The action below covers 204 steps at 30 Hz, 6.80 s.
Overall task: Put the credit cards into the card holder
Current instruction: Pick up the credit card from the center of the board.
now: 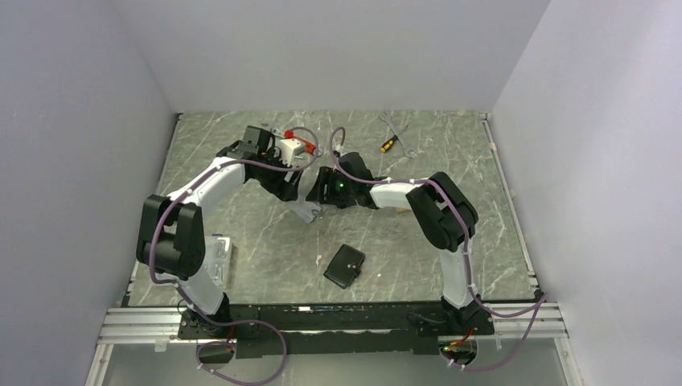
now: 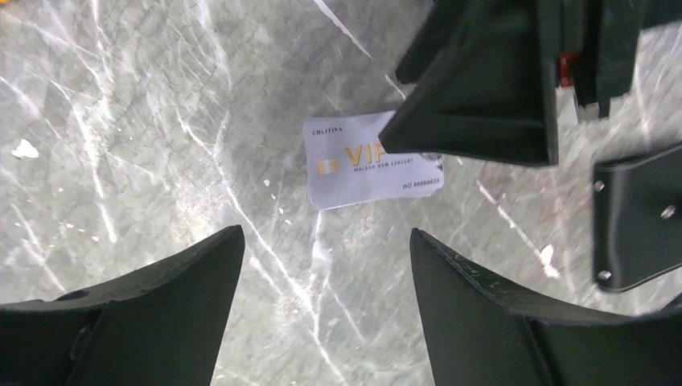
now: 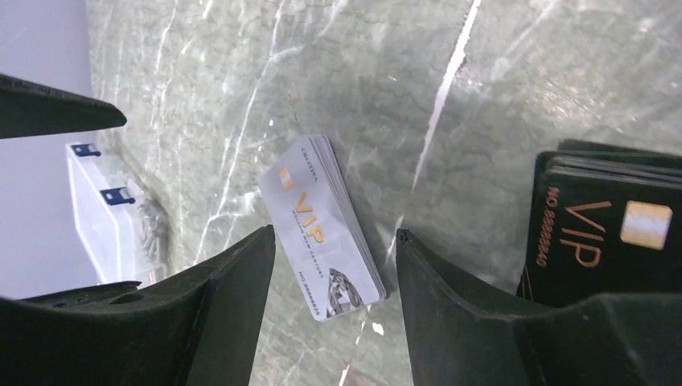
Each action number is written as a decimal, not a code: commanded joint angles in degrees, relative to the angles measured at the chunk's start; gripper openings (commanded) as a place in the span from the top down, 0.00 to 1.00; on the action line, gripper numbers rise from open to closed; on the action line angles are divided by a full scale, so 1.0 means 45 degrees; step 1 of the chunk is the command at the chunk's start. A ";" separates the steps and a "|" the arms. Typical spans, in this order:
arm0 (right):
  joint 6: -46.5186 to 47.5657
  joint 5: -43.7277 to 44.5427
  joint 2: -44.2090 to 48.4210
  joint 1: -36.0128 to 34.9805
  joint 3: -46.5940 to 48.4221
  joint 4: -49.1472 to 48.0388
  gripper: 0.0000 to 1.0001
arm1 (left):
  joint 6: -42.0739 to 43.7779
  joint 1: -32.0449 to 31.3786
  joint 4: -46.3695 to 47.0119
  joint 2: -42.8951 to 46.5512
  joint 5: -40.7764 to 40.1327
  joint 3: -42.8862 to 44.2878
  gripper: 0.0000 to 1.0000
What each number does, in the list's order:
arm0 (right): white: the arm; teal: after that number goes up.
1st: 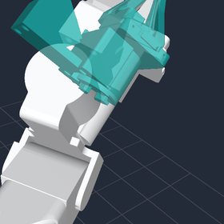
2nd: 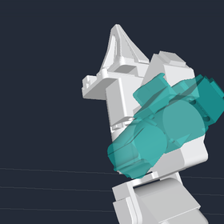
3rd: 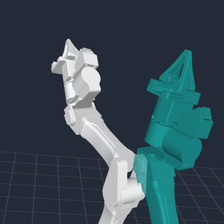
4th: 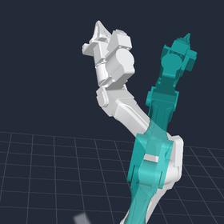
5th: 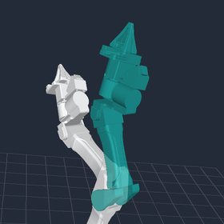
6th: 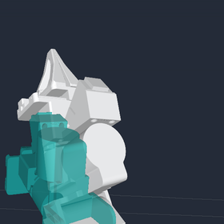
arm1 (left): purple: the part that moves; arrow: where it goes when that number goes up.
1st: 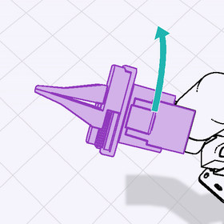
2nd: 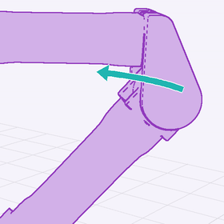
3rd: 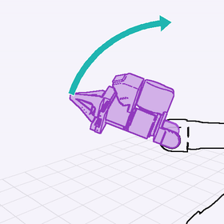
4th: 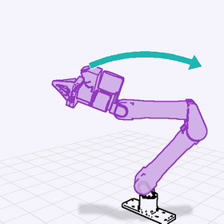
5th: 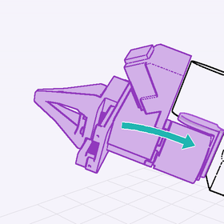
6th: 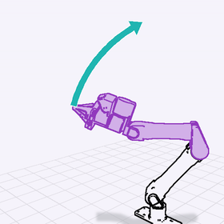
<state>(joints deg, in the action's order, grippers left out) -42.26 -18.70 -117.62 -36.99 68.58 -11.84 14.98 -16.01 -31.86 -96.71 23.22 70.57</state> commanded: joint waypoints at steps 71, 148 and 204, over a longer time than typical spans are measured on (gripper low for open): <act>-0.2777 -0.1238 -0.0918 -0.0689 -0.1884 -0.3661 0.45 | 0.2689 -0.0574 0.0968 -0.0700 -0.1899 -0.1202 0.31; -0.4240 -0.1255 -0.1687 -0.0145 -0.3787 -0.5832 0.66 | 0.2204 -0.1756 0.2073 -0.1544 -0.3337 -0.0897 0.19; -0.3510 -0.0872 0.0960 -0.0249 -0.5115 -0.5475 1.00 | 0.2555 -0.1102 0.1278 -0.0985 -0.2661 -0.0675 0.20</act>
<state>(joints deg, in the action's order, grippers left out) -61.14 -22.63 -115.44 -37.91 46.44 -40.60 26.06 -21.78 -24.71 -103.02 10.57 66.02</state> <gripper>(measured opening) 0.041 0.801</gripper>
